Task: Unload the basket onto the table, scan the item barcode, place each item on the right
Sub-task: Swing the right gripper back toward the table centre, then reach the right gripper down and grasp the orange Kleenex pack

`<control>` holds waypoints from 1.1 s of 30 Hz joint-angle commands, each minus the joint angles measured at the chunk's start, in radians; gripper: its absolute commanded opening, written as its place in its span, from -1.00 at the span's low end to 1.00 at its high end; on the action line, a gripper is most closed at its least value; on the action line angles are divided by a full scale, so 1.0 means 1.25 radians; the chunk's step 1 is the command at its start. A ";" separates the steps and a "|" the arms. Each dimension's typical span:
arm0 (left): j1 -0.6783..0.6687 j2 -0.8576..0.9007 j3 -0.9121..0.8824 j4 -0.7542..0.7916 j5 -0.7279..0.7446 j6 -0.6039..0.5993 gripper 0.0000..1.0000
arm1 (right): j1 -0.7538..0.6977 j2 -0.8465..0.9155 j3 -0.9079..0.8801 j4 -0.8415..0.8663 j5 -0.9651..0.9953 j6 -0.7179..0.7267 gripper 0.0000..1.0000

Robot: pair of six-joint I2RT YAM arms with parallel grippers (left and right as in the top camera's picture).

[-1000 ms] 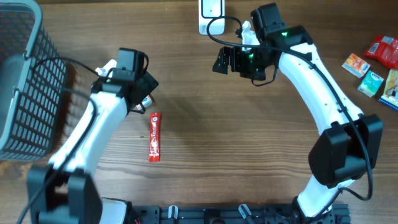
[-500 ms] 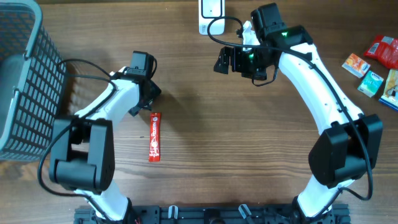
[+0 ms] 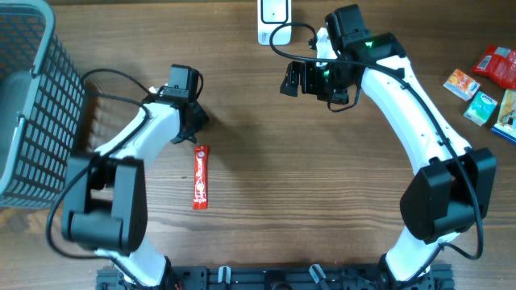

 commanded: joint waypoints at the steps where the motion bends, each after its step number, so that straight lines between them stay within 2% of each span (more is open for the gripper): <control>1: -0.019 -0.116 0.014 -0.006 0.007 0.059 -0.92 | -0.001 -0.003 0.002 0.002 0.015 0.002 0.99; 8: -0.155 -0.212 0.013 -0.007 0.108 0.151 -0.92 | -0.021 -0.003 0.002 0.004 0.062 -0.016 0.99; 15: -0.362 -0.120 0.013 -0.055 -0.060 0.150 -0.69 | -0.093 -0.003 0.002 -0.020 0.061 -0.011 1.00; 20: -0.421 -0.020 0.013 -0.028 -0.108 0.150 -0.63 | -0.141 -0.003 0.002 -0.054 0.027 -0.016 0.99; 21: -0.423 -0.007 0.013 -0.021 -0.112 0.150 -0.55 | -0.145 -0.003 0.002 -0.061 0.016 -0.017 1.00; 23: -0.421 0.013 0.013 -0.008 -0.112 0.150 0.08 | -0.149 -0.003 0.002 -0.073 0.004 -0.017 0.99; 25: -0.411 0.012 0.014 -0.003 -0.111 0.122 0.29 | -0.149 -0.003 0.002 -0.085 -0.006 -0.018 0.99; 27: -0.397 -0.009 0.025 -0.014 -0.110 0.099 0.41 | -0.149 -0.003 0.002 -0.095 -0.013 -0.019 0.99; 29: -0.378 -0.044 0.047 -0.038 -0.097 0.099 0.72 | -0.149 -0.003 0.002 -0.103 -0.027 -0.019 0.99; 31: -0.356 -0.092 0.073 -0.067 -0.076 0.099 0.76 | -0.148 -0.003 0.002 -0.105 -0.054 -0.031 0.99; 33: -0.319 -0.171 0.104 -0.099 -0.042 0.095 0.79 | -0.139 -0.003 0.002 -0.107 -0.137 -0.110 1.00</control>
